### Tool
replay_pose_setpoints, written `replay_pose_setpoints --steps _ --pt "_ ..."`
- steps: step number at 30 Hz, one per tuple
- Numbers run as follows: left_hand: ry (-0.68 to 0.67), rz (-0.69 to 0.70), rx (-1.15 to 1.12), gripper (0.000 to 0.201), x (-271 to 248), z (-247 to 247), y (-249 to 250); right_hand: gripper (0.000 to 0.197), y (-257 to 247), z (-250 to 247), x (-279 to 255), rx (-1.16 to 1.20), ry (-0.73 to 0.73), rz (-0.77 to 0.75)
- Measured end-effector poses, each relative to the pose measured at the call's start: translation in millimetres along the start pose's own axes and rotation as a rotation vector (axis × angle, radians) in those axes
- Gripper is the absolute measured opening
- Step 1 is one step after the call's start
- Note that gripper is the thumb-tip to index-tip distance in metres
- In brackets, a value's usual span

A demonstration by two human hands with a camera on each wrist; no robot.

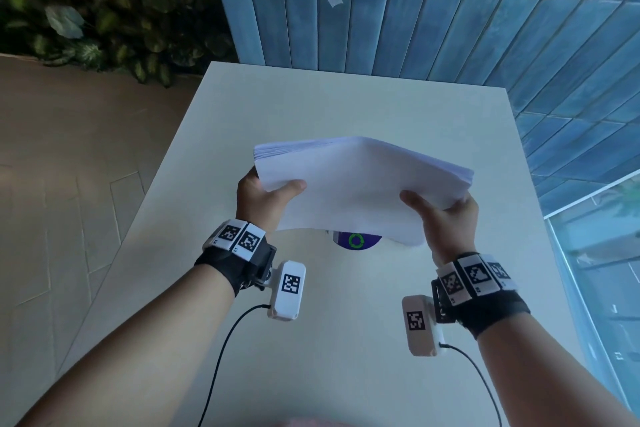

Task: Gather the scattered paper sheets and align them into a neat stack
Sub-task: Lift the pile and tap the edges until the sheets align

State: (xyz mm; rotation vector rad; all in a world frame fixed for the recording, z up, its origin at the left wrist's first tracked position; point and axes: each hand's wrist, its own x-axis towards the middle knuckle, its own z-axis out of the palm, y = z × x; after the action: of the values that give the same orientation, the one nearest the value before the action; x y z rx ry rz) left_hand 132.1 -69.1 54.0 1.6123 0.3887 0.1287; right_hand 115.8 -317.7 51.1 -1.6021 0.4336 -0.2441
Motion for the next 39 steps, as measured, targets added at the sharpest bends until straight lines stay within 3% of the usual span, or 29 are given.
replay_pose_setpoints --steps 5,8,13,17,24,28,30,32,35,37,39 --pt "-0.008 0.025 -0.029 0.029 2 -5 3 0.034 -2 -1 2 0.032 -0.014 0.000" --pt "-0.039 -0.033 0.020 0.030 1 -8 -11 0.041 11 0 -1 0.008 -0.016 0.048" --pt "-0.066 -0.114 0.089 0.028 1 -9 -28 0.034 19 1 1 -0.001 -0.039 0.110" --pt "-0.090 -0.101 0.090 0.019 6 -10 -26 0.029 18 -4 6 -0.040 -0.076 0.106" --pt "-0.112 -0.150 0.064 0.025 10 -13 -29 0.017 -10 -8 15 -0.270 -0.152 -0.056" --pt "-0.085 -0.176 0.094 0.023 8 -16 -27 0.015 -57 -6 25 -0.477 -0.304 -0.132" --pt "-0.068 -0.158 0.123 0.030 13 -21 -24 0.015 -87 -5 28 -0.602 -0.357 -0.200" --pt "-0.028 -0.155 0.113 0.049 19 -25 -12 0.017 -119 -3 28 -0.756 -0.381 -0.308" --pt "0.000 0.017 0.300 0.090 20 -26 19 0.016 -155 4 26 -0.984 -0.386 -0.462" --pt "-0.062 0.186 0.387 0.100 11 -19 50 0.017 -172 11 21 -1.129 -0.419 -0.526" --pt "-0.217 0.337 0.410 0.103 -1 -6 81 0.016 -186 20 14 -1.263 -0.458 -0.555"
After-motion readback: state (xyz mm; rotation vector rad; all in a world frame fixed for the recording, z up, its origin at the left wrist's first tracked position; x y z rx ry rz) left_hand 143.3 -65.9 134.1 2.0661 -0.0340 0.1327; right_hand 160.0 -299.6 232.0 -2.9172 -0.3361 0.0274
